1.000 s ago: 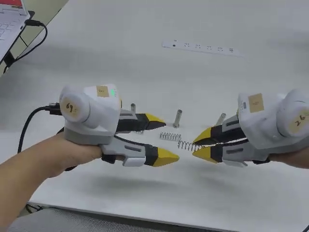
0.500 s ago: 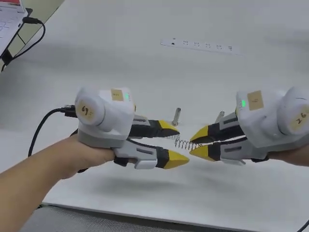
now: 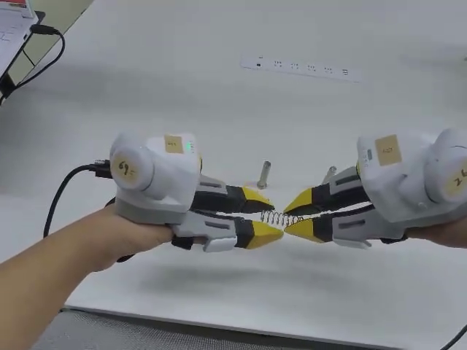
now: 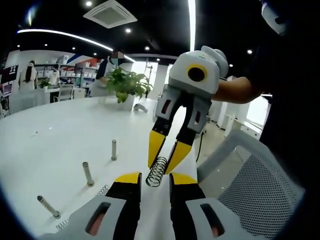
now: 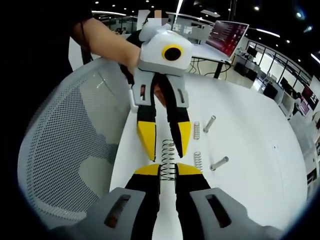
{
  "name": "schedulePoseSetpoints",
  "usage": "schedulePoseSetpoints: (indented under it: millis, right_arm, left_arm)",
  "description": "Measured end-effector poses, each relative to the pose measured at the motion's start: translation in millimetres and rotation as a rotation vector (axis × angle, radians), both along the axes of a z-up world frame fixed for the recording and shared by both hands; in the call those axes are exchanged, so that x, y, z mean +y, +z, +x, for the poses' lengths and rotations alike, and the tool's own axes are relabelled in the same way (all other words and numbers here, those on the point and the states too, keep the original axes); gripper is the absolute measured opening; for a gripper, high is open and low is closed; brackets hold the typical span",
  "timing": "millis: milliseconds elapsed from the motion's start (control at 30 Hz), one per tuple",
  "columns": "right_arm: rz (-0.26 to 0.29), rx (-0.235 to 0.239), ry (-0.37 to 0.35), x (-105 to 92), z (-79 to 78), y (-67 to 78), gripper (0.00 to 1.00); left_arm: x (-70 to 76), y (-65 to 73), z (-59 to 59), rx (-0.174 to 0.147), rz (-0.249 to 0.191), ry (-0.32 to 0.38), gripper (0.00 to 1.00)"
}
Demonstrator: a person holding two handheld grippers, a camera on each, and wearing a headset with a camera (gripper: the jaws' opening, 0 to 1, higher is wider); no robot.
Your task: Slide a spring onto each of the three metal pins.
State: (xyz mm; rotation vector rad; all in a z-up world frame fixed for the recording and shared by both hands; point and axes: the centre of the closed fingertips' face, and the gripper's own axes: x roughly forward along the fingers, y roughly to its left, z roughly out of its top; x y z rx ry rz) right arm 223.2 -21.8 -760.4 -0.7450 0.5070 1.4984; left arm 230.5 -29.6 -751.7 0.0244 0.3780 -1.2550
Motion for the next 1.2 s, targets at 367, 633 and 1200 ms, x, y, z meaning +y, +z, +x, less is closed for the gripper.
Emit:
schedulePoseSetpoints:
  millis: [367, 633, 1200]
  right_arm:
    - [0.010, 0.007, 0.000, -0.8, -0.2, 1.9, 0.08]
    - [0.010, 0.007, 0.010, -0.4, -1.5, 2.1, 0.08]
    - [0.013, 0.009, 0.013, -2.9, -1.3, 3.0, 0.09]
  left_arm:
    - [-0.1, 1.8, 0.2, -0.011, -0.005, -0.006, 0.06]
    - [-0.5, 3.2, -1.2, -0.024, 0.001, -0.017, 0.05]
    - [-1.9, 5.8, -3.4, -0.026, 0.002, -0.041, 0.02]
